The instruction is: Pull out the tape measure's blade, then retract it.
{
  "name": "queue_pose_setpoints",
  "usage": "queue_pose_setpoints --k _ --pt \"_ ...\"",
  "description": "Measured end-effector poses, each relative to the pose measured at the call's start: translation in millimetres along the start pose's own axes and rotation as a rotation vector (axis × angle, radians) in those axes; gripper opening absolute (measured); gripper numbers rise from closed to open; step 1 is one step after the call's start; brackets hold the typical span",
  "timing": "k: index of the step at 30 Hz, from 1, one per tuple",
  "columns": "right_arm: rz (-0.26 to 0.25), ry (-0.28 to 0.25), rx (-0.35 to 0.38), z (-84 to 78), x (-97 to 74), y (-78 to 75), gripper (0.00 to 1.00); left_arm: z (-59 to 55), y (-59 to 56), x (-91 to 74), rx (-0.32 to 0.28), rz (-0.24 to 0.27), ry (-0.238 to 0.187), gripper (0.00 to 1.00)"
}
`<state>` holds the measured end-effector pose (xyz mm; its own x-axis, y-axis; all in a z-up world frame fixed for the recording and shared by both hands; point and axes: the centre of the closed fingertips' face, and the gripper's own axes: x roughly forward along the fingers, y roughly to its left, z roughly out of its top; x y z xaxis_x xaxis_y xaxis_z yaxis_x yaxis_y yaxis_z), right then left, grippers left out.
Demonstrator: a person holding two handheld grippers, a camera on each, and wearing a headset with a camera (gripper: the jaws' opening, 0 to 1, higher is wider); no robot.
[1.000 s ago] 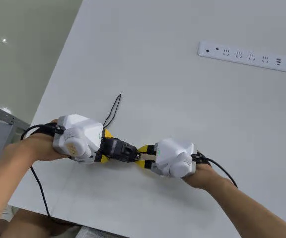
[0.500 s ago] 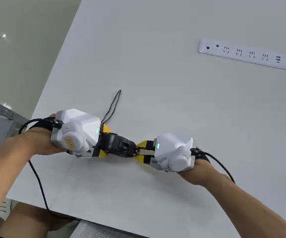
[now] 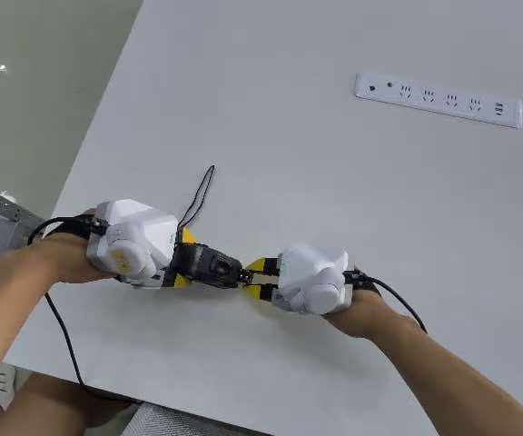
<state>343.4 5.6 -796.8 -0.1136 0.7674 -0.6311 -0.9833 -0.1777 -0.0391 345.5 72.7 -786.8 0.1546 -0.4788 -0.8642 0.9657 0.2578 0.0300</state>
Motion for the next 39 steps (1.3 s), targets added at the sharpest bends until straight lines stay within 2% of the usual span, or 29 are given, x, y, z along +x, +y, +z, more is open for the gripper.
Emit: queue_pose_setpoints --k 29,39 --pt "0.023 -0.016 -0.034 1.4 -8.9 0.7 0.09 1.5 -0.5 -2.9 -0.005 0.007 0.004 0.28" --pt "0.027 -0.012 -0.027 -1.7 -13.4 2.1 0.09 2.1 -1.8 -3.1 -0.007 0.008 0.010 0.28"
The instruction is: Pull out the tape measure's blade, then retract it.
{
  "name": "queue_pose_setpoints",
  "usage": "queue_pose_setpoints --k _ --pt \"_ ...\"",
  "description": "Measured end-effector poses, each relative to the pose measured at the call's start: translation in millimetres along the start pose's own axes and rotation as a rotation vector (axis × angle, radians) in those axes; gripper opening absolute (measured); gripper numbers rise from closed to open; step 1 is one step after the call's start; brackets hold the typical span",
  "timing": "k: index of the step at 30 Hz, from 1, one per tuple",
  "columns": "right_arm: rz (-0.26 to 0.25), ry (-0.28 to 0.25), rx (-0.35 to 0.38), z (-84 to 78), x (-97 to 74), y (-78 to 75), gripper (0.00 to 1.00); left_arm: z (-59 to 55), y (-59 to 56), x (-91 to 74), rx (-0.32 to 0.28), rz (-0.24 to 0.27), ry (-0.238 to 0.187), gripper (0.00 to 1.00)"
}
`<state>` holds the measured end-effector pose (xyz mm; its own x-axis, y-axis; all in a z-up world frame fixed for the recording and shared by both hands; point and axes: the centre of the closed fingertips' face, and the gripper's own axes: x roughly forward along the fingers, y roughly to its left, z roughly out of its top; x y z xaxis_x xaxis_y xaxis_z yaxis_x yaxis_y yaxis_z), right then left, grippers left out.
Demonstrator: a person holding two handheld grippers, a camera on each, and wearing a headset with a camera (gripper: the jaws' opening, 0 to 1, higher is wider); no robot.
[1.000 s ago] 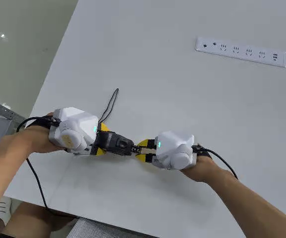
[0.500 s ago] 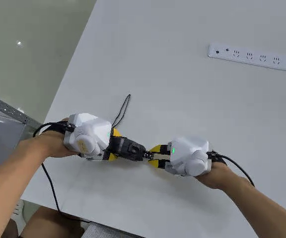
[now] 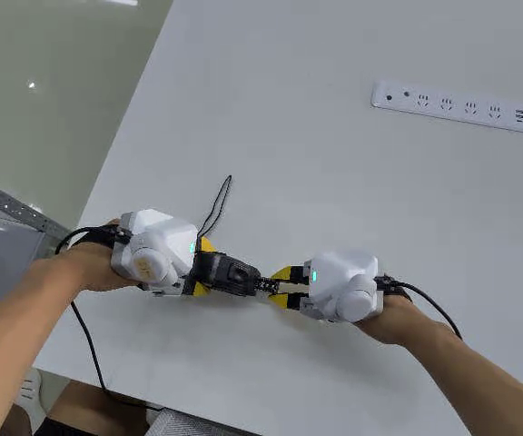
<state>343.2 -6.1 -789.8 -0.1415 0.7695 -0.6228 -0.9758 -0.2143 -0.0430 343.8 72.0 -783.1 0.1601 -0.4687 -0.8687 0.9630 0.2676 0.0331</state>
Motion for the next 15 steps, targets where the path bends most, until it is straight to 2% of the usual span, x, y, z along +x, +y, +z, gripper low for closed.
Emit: queue_pose_setpoints --k 15 --pt "0.006 0.004 0.016 -6.6 -9.1 0.6 0.09 2.7 0.6 2.9 -0.004 -0.001 0.005 0.28"
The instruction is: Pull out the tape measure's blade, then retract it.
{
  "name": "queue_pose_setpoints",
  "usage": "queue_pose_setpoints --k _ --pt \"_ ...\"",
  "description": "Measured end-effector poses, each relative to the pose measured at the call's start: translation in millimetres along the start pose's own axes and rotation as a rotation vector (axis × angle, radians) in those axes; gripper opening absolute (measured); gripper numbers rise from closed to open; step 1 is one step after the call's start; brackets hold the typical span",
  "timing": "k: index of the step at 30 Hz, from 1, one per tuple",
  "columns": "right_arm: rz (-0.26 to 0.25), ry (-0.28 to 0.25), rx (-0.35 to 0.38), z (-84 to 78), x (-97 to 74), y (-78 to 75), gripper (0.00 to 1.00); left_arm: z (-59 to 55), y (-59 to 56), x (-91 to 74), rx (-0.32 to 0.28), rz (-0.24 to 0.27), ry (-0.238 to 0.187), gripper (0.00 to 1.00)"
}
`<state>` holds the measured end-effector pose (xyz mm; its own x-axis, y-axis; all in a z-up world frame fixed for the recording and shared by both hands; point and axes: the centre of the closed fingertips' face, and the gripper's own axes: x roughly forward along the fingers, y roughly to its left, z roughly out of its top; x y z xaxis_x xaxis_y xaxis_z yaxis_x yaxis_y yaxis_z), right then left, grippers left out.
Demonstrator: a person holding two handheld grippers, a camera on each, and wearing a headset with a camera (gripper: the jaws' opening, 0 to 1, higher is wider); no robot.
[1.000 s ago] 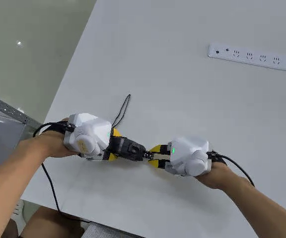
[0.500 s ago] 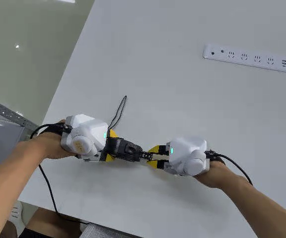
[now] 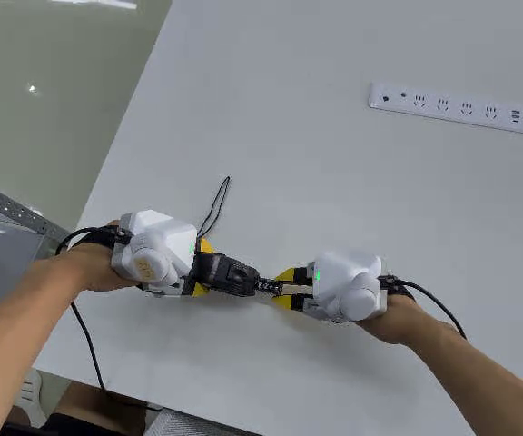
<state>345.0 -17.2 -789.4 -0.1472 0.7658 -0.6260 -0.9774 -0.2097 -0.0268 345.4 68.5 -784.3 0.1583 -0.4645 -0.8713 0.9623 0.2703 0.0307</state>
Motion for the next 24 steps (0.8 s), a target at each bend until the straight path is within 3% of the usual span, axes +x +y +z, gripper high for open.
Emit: queue_pose_setpoints --k 24 --pt "0.006 -0.005 0.005 -5.7 -11.7 1.2 0.09 1.4 0.8 1.6 -0.005 0.004 0.009 0.28"
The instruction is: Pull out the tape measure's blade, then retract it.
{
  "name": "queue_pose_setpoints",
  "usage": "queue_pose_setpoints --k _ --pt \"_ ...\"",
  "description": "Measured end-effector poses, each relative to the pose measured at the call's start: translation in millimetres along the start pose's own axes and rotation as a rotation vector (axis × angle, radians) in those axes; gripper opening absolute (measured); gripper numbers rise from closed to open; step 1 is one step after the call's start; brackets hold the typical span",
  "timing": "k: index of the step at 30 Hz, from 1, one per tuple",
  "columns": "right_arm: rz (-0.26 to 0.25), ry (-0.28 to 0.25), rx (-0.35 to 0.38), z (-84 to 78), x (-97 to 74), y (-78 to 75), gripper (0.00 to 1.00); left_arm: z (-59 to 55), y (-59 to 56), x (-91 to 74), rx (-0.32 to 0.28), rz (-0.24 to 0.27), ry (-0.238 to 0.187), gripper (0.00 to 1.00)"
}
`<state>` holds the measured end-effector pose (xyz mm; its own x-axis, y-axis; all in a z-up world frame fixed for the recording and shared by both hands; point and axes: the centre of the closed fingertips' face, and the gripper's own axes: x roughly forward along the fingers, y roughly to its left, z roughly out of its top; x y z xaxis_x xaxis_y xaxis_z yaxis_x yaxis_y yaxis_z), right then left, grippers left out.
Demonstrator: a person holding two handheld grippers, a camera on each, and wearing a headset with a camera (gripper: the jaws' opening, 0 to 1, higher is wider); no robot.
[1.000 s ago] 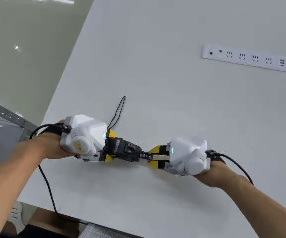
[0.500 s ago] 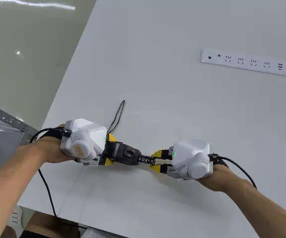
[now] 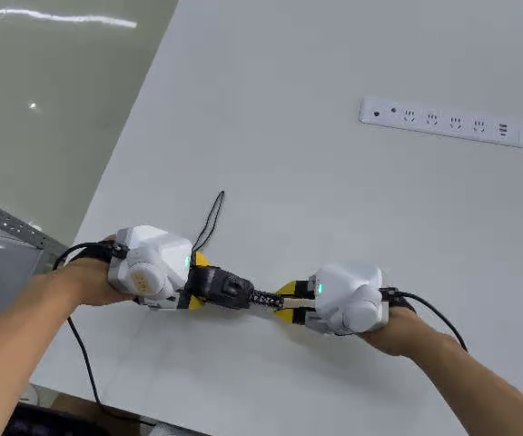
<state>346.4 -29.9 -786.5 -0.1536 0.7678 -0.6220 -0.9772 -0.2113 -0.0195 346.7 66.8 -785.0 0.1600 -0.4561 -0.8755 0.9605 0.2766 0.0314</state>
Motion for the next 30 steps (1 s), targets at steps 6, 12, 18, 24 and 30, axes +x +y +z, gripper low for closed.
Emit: queue_pose_setpoints --k 6,12,18,24,30 --pt "-0.002 0.003 -0.001 -2.0 -3.5 0.2 0.10 -0.8 0.3 0.6 -0.002 0.001 0.002 0.28" --pt "-0.004 0.002 0.002 -3.7 -5.2 1.0 0.10 -2.0 0.8 1.2 0.000 0.001 0.006 0.28" --pt "-0.008 0.003 0.001 -5.3 -7.7 1.4 0.10 -1.4 0.5 0.1 0.004 0.001 0.010 0.28" --pt "-0.009 -0.001 0.005 -5.4 -10.8 3.1 0.10 -1.7 0.2 0.3 0.009 0.002 0.013 0.28" --pt "-0.007 -0.002 0.010 -7.8 -13.8 4.5 0.10 -1.6 -0.2 1.0 0.012 0.002 0.017 0.28"
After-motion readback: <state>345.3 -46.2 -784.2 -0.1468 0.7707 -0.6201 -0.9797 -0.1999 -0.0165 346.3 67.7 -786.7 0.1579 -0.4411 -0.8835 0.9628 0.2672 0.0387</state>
